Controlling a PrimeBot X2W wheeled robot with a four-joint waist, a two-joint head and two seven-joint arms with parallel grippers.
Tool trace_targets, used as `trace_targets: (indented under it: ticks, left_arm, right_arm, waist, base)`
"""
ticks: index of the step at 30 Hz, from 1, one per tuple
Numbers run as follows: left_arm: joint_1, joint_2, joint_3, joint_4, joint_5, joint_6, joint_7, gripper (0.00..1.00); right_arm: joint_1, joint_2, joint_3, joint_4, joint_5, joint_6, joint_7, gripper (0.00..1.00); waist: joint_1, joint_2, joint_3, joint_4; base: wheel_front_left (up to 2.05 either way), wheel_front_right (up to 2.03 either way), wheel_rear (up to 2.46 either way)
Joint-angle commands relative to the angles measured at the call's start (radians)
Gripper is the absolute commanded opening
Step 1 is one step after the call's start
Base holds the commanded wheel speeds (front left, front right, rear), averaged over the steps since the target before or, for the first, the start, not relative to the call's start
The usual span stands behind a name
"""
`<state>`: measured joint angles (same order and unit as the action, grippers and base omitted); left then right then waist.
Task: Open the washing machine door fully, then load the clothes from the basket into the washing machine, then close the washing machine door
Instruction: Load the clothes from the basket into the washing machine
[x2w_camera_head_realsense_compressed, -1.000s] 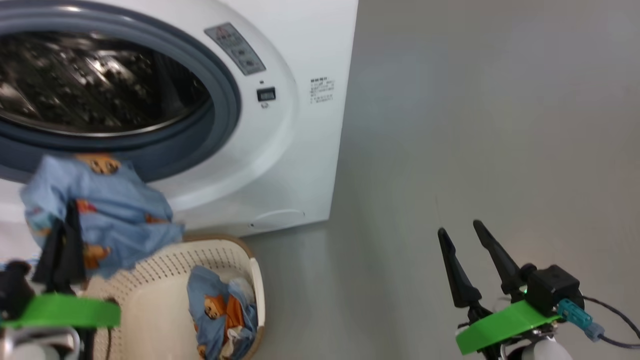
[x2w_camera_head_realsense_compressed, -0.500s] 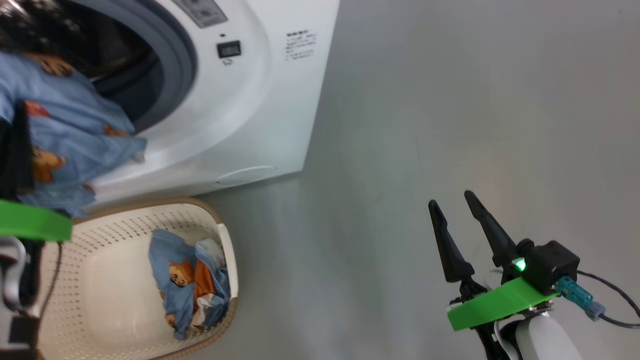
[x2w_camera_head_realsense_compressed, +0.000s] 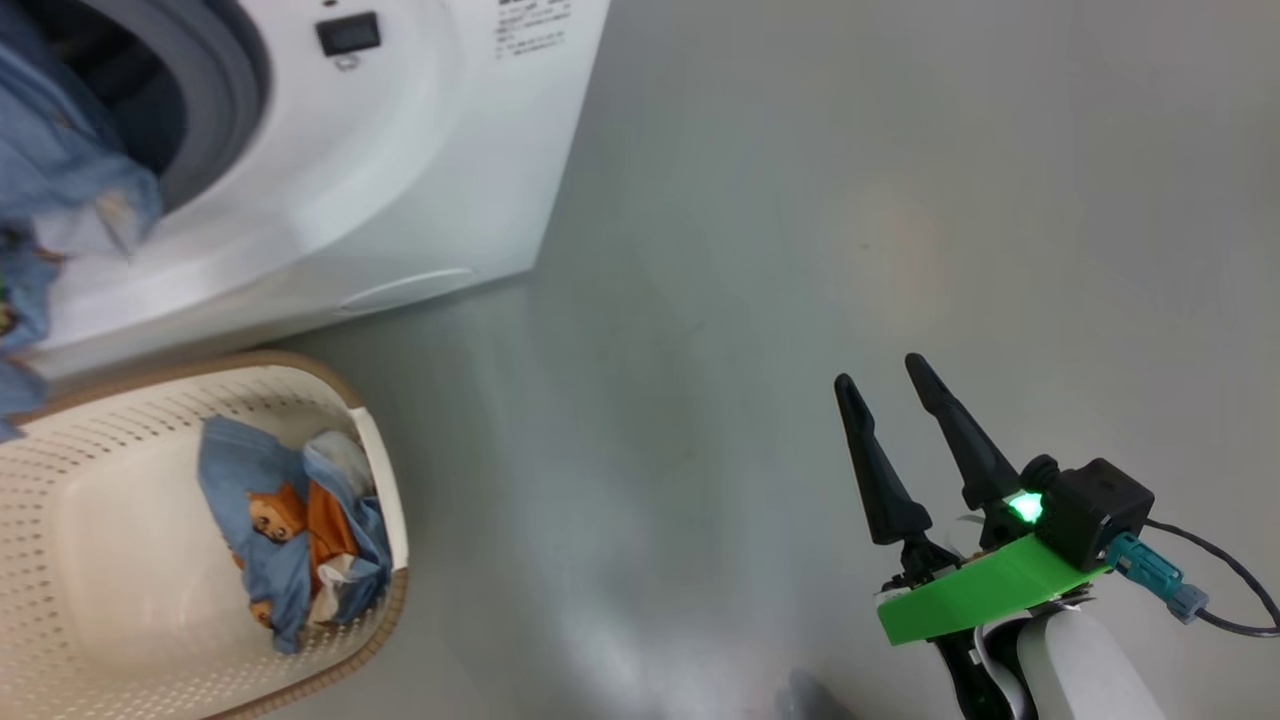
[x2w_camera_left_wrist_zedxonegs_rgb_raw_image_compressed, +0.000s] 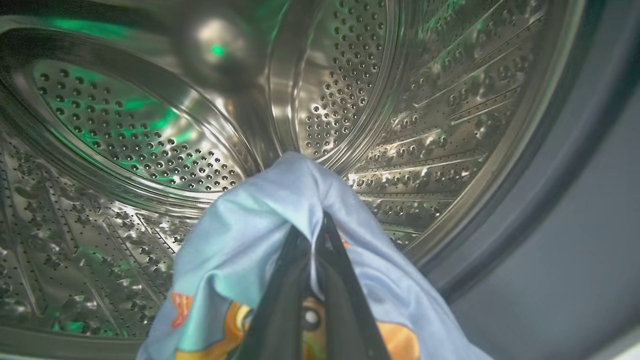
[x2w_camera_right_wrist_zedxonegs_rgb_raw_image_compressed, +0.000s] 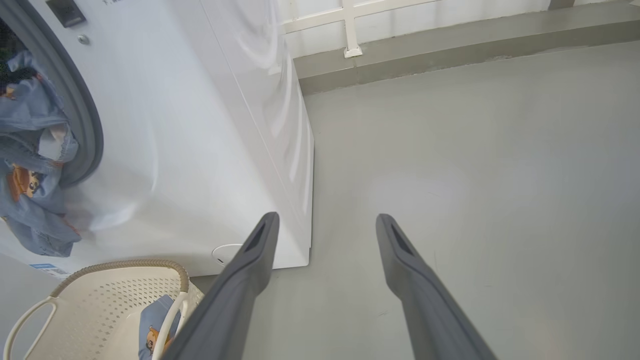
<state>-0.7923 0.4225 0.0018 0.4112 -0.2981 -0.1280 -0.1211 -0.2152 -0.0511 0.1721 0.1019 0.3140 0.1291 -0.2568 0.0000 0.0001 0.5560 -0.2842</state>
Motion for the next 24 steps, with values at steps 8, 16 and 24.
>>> trace_targets:
  ticks: [8,16,24]
  left_arm:
    - [-0.216,0.123,-0.030,0.070,0.003,-0.002,0.089,0.00]
    - [-0.380,0.132,-0.040,0.161,-0.029,0.000,0.128,0.00]
    - [-0.507,0.166,-0.089,0.187,0.063,0.003,-0.100,0.00]
  right_arm:
    - [-0.016,0.001,0.042,-0.034,0.047,0.002,-0.005,1.00]
    - [-0.039,0.001,0.064,-0.046,0.088,0.002,-0.005,1.00]
    - [-0.052,0.001,0.080,-0.046,0.106,0.002,-0.005,1.00]
  waist:
    - [0.0000,-0.0001,0.140,-0.047]
    - [0.0000,-0.0001,0.228,-0.057]
    - [0.0000,-0.0001,0.256,-0.065]
  base:
    - [0.00,0.00,0.00]
    - [0.00,0.00,0.00]
    - [0.00,0.00,0.00]
